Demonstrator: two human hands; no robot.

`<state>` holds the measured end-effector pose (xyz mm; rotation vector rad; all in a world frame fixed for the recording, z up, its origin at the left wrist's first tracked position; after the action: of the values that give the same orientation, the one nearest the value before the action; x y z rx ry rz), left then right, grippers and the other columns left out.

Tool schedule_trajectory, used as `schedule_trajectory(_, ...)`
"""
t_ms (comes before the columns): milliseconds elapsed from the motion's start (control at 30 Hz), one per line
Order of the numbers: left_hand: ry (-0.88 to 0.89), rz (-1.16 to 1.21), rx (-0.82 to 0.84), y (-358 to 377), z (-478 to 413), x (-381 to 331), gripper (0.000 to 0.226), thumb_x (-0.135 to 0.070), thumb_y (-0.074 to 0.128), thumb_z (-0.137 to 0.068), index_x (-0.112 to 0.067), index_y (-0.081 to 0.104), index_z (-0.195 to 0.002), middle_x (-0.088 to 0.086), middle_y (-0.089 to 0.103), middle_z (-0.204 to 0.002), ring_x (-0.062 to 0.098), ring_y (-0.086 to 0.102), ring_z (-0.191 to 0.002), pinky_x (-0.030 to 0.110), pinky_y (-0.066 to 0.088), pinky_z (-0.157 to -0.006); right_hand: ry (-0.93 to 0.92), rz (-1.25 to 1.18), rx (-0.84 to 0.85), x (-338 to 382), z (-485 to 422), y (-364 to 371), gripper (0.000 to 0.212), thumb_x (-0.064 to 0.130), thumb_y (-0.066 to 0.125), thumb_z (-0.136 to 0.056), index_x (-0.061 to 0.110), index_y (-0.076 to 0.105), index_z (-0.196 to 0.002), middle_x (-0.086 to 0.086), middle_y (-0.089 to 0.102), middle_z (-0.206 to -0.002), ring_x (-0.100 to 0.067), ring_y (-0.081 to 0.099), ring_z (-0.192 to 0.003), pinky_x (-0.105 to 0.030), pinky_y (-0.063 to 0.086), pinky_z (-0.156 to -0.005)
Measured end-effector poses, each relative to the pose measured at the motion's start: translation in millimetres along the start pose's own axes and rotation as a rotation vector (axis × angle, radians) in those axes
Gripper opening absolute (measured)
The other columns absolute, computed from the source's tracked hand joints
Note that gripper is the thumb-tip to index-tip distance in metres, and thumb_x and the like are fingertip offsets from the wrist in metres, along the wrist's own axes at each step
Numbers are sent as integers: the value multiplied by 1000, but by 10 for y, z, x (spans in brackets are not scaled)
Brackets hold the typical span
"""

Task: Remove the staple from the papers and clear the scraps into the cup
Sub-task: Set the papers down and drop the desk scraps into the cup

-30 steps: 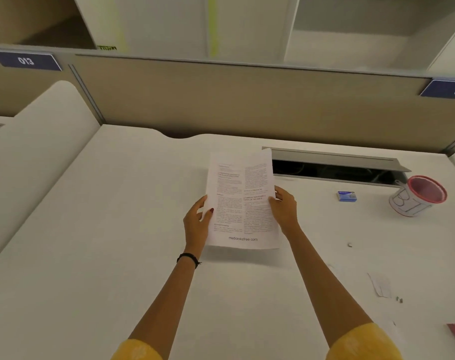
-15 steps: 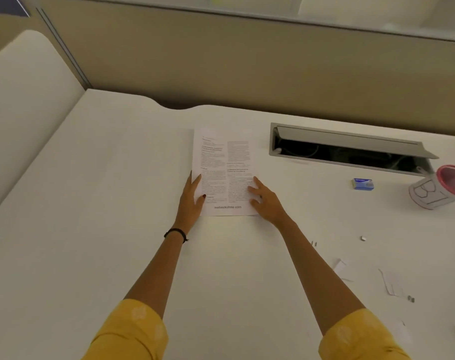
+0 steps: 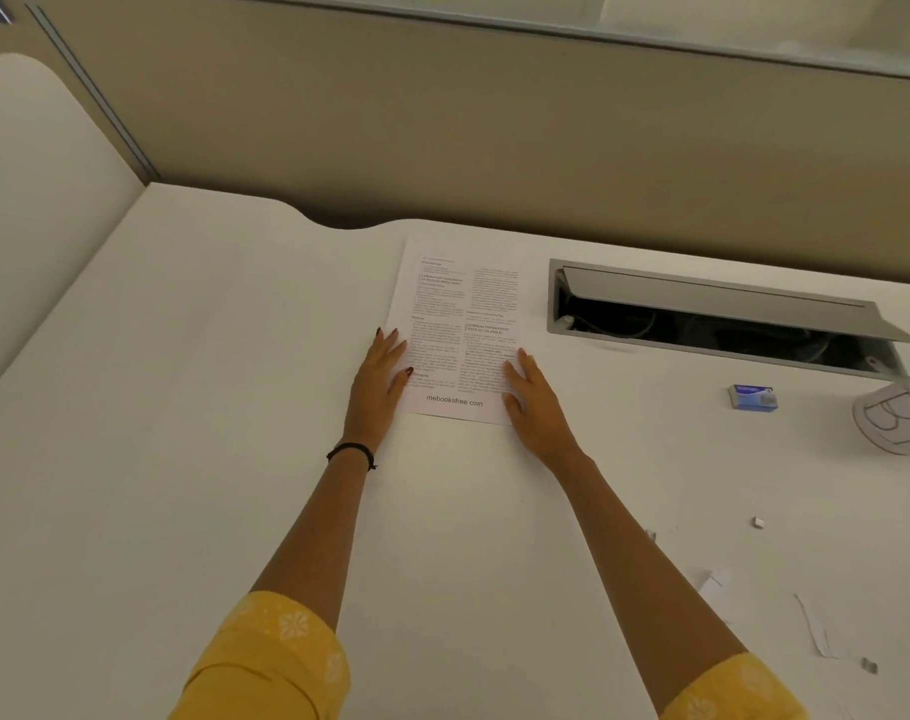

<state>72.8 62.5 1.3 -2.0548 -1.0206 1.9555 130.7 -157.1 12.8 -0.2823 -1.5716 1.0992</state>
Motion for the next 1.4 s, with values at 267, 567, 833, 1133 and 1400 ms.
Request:
schedule_trajectory(267, 59, -306, 0, 47, -67, 82, 42, -19, 42, -97, -13, 36, -139, 3, 36, -146, 16, 27, -137, 39, 2, -116, -26, 26, -19, -39, -93, 20, 50, 16, 35, -99, 11, 16, -145, -7, 6, -156, -21, 2, -144, -24, 0, -113)
schedule_trajectory(567, 103, -441, 63, 33, -40, 55, 48, -20, 36, -99, -12, 23, -144, 5, 15, -153, 21, 1, -141, 40, 0, -114, 9, -42, 42, 58, -112, -6, 55, 16, 32, -99, 12, 3, -146, -10, -6, -155, -25, -8, -143, -32, -4, -115)
schedule_trajectory(833, 72, -451, 90, -39, 275, 83, 51, -29, 29, -96, -12, 23, -144, 7, 16, -153, 22, 5, -141, 38, 3, -114, 89, -138, 56, 131, 67, -101, 67, 26, 34, -99, 12, -13, -144, -8, -11, -156, -21, -9, -143, -34, 0, -115)
schedule_trajectory(1133, 55, -483, 160, -111, 846, -39, 57, -45, 18, -94, -16, 25, -143, 7, 16, -152, 25, 7, -142, 36, 2, -114, 157, 240, 239, 153, 677, -87, 62, 36, 28, -99, 13, -6, -146, -13, -18, -153, -26, -15, -142, -40, 11, -116)
schedule_trajectory(1400, 133, -548, 233, 23, 1500, -271, 75, -55, -4, -92, -14, 36, -139, 8, 28, -149, 28, 22, -138, 44, 14, -112, 155, 435, 144, 74, 1600, 52, 60, 35, 27, -100, 17, -6, -146, -14, -16, -154, -27, -10, -143, -36, 16, -115)
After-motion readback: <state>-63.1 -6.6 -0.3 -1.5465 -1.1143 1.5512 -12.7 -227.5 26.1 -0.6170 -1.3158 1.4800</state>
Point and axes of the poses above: each hand's wrist, its own z-axis away from the middle knuckle, its own y-axis out of the palm, x = y × z, the point moved 1 cm from there along -z, towards the middle knuckle
